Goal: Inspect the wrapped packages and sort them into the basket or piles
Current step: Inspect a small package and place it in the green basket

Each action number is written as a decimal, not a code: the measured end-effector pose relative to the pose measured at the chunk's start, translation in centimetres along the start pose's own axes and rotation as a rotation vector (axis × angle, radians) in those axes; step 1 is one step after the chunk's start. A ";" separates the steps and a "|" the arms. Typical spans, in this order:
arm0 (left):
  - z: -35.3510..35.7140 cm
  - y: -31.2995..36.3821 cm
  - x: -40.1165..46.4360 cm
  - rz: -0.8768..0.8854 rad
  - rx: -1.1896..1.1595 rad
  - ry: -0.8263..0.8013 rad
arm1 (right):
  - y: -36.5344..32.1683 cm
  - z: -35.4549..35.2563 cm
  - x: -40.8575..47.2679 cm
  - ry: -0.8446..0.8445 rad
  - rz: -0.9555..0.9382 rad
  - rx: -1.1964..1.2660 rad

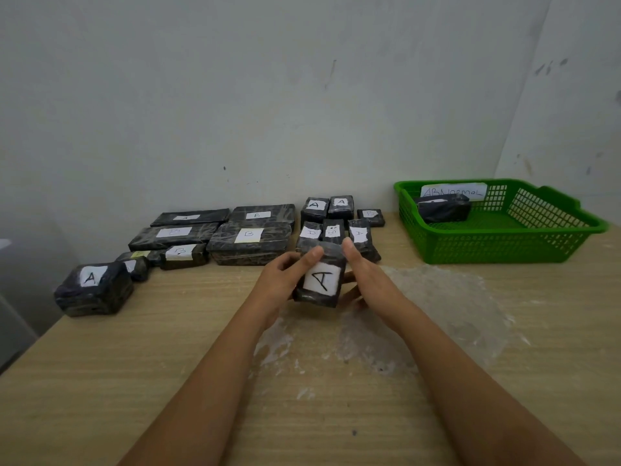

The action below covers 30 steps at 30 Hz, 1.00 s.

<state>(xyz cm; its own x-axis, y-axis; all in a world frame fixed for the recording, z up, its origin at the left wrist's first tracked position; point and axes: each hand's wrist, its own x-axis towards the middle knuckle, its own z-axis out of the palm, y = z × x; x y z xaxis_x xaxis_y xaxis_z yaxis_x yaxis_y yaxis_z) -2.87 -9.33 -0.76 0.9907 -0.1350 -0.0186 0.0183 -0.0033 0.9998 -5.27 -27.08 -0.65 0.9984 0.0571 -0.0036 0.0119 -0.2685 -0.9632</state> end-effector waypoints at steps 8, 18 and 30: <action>-0.1 0.4 0.0 -0.091 -0.034 0.003 | 0.7 -0.1 0.6 -0.006 -0.114 0.052; -1.6 0.4 -0.2 0.088 0.024 -0.301 | 0.4 -0.9 1.2 0.098 -0.002 0.302; -0.5 0.3 -0.1 0.046 0.095 -0.052 | 0.1 -0.6 0.5 -0.024 -0.049 0.202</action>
<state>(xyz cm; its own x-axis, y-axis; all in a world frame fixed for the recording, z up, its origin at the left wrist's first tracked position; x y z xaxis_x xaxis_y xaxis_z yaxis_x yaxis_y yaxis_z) -2.89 -8.85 -0.42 0.9818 -0.1883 0.0245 -0.0420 -0.0892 0.9951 -4.75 -27.65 -0.58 0.9952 0.0886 0.0411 0.0471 -0.0666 -0.9967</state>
